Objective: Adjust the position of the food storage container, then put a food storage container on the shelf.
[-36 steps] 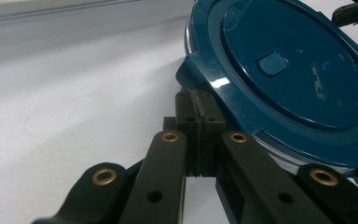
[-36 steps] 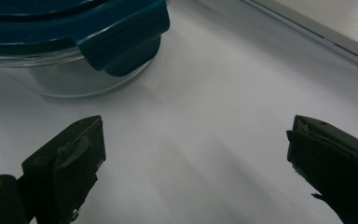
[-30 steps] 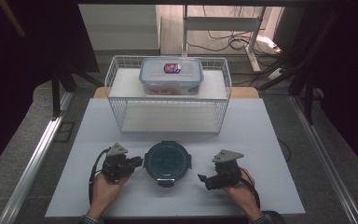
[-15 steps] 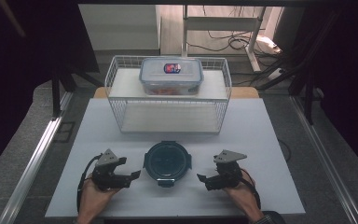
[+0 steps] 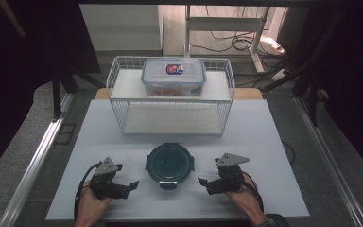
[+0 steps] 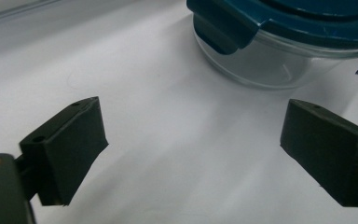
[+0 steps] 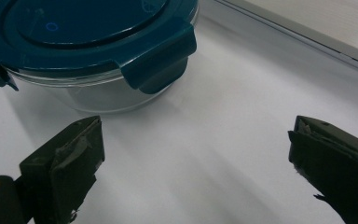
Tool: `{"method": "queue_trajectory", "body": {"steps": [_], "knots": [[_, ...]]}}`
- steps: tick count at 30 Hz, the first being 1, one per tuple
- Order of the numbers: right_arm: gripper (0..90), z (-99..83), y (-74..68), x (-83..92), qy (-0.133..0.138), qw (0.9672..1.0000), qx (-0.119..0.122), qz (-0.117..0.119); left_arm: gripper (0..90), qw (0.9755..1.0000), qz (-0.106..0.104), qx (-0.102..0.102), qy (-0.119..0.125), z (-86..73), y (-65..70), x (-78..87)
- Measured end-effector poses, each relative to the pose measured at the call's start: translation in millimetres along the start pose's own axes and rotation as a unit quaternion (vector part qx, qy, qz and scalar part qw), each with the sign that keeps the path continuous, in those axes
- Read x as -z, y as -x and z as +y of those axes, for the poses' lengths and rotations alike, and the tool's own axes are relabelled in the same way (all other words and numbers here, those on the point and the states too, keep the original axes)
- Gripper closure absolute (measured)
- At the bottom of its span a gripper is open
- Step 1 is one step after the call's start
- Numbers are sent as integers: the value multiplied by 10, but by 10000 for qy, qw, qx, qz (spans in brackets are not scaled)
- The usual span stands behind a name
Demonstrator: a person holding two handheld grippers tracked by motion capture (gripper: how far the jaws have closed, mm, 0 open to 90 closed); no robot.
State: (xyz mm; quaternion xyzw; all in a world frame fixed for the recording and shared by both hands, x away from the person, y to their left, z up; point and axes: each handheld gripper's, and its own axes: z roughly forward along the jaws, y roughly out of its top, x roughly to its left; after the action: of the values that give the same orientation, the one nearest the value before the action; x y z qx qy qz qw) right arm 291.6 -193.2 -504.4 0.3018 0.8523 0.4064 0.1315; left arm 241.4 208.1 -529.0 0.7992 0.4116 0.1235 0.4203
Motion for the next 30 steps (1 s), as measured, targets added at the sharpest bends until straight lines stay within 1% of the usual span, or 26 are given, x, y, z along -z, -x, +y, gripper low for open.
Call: {"method": "queue_trajectory", "body": {"steps": [2, 4, 7, 9, 11, 13, 16, 18, 20, 23, 24, 25, 27, 28, 30], "knots": [[11, 2, -1, 2, -63, 10000, 62, 46, 56, 10000, -71, 43, 50, 6, -18, 2], [0, 10, -7, -3, -122, 9998, 141, 25, 53, 9998, -145, 152, 76, 12, -41, 4], [0, 19, -7, -9, -122, 9998, 143, 90, 36, 9994, -210, 271, 104, 25, -81, 14], [0, 37, -8, -10, -137, 9998, 132, 77, 34, 9990, -237, 356, 130, 43, -97, 28], [0, 56, -9, -10, -92, 9998, 133, 127, 39, 9986, -298, 407, 172, 76, -104, 39], [0, 85, -10, -9, -10, 9998, 45, 211, 44, 9983, -357, 416, 182, 104, -104, 23], [1, 143, -12, -12, -23, 9996, -70, 277, 43, 9983, -433, 375, 114, 161, -99, -35], [1, 191, -19, -21, -106, 9994, -120, 308, 44, 9976, -549, 409, 69, 213, -103, -69], [0, 237, -26, -24, -187, 9992, -165, 315, 46, 9971, -617, 426, 85, 278, -109, -85], [0, 321, -10, -37, -321, 9974, -459, 461, 50, 9959, -753, 496, 116, 396, -133, -94], [0, 355, -5, -49, -384, 9966, -508, 518, 50, 9955, -776, 527, 117, 430, -139, -100], [0, 387, -2, -58, -406, 9966, -487, 530, 46, 9953, -790, 557, 106, 462, -140, -110], [8, 463, -13, -83, -413, 9965, -489, 540, 41, 9944, -881, 572, 98, 516, -137, -147], [12, 485, -10, -96, -412, 9963, -482, 572, 39, 9936, -955, 601, 59, 542, -132, -173], [21, 544, -11, -143, -410, 9952, -553, 688, 39, 9925, -1079, 567, -47, 604, -123, -249]]}}
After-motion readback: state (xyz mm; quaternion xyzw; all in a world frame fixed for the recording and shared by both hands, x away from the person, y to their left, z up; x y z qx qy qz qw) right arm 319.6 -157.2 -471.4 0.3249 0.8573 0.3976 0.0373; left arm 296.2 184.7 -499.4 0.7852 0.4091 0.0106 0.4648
